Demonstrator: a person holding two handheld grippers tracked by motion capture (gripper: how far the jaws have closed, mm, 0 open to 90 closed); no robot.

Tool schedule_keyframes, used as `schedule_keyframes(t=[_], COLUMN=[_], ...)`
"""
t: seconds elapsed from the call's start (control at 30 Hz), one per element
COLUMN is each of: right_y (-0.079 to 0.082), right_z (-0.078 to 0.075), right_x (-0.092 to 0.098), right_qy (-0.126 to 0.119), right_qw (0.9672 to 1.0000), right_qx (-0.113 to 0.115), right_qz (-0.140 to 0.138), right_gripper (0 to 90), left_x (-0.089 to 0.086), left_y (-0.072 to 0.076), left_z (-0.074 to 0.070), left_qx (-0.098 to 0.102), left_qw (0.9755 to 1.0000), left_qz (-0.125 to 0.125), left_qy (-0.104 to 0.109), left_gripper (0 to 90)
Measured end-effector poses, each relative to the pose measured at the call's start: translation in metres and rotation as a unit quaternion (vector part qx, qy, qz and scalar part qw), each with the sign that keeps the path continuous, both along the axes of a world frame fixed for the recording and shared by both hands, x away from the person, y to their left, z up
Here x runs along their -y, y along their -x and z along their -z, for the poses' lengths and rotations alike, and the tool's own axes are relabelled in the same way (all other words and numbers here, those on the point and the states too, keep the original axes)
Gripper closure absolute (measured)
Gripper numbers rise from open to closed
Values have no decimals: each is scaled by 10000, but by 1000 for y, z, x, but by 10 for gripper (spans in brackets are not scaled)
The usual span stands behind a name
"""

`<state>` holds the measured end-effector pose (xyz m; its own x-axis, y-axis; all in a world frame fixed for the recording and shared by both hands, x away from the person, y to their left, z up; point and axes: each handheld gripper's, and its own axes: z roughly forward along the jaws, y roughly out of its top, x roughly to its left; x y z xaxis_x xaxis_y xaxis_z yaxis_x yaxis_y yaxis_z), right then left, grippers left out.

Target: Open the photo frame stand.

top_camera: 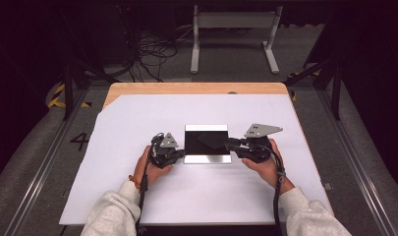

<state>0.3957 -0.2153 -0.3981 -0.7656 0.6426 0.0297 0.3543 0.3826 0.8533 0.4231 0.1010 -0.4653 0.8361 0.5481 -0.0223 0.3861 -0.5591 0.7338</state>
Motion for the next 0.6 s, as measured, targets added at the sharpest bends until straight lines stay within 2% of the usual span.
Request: schedule_keyframes(t=[0.03,0.17,0.23,0.4,0.5,0.6], right_y=[0,-4,-8,-15,-20,-22], right_z=[0,1,3,9,11,10], right_x=[0,2,2,-4,-4,-3], right_qy=[-31,-279,-436,-531,-746,-893], right_qw=[10000,9993,9979,9955,9919,9893], right_qx=[-35,-176,-361,-687,-931,-1032], right_qz=[59,191,299,377,446,510], right_gripper=[626,556,527,467,441,434], left_x=[0,0,0,0,0,0], left_y=[0,0,0,0,0,0], left_z=[0,0,0,0,0,0], left_qx=[4,6,17,23,23,21], left_qw=[10000,10000,10000,10000,10000,10000], left_qz=[-5,-7,0,3,0,3], left_qy=[-5,-6,-7,-10,-10,-8], left_gripper=[899,899,899,899,899,899])
